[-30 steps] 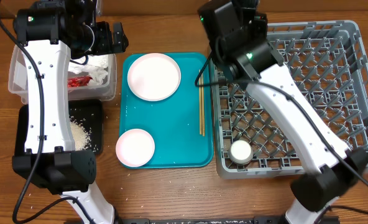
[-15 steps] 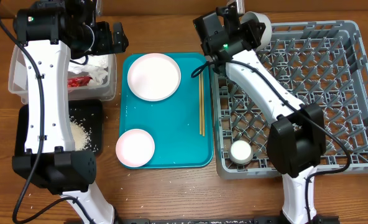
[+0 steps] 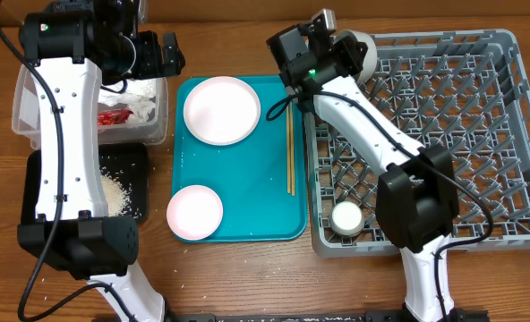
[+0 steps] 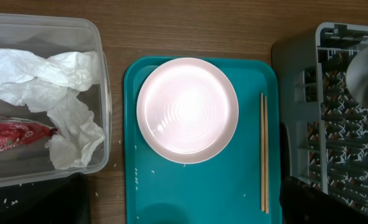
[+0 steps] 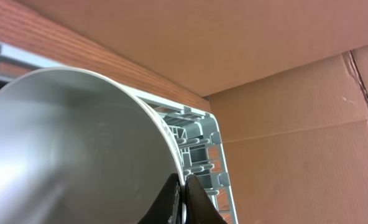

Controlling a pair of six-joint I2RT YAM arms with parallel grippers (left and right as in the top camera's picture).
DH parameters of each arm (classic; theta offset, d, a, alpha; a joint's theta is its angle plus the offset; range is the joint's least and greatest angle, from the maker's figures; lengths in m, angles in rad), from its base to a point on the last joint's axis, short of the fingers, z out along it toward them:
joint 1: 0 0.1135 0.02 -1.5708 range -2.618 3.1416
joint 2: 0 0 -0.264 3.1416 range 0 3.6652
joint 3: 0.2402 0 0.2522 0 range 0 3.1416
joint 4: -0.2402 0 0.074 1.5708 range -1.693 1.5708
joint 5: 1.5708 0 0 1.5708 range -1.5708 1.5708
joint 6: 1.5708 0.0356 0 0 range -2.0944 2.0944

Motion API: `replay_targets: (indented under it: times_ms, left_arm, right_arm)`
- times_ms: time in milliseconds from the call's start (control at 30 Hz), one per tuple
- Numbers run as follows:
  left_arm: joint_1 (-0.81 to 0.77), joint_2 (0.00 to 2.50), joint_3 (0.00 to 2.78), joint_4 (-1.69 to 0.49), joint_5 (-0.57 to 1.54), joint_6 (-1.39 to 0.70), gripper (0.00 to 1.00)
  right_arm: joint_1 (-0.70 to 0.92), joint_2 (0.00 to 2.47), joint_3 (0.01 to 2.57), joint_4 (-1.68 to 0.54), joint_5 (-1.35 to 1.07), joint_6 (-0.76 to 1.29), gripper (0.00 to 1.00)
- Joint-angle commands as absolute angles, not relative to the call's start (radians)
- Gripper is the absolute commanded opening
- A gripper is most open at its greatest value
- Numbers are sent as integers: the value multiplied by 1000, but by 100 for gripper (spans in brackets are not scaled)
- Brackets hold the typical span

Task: Sort waste into correct bins and load items into the dishwasher
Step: 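Carry the grey bowl to the rack's back left and release it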

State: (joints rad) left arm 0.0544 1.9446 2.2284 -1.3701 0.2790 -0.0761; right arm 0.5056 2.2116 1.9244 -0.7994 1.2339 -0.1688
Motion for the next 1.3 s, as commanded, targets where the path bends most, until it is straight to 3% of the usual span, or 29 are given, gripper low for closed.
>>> replay_targets:
  times_ms: [0, 467, 767, 1267]
  left_arm:
    - [59, 1937, 2244, -1372, 273, -75, 100]
    - [59, 1937, 2244, -1372, 273, -75, 100]
    - [59, 1937, 2244, -1372, 273, -75, 100]
    - [59, 1937, 2244, -1372, 273, -75, 100]
  right_arm:
    - [504, 2244, 1931, -794, 1265, -165, 4]
    - [499, 2247, 1931, -771, 1324, -165, 4]
    - [579, 2247, 1931, -815, 1315, -165, 4]
    - [651, 2243, 1935, -812, 1282, -165, 61]
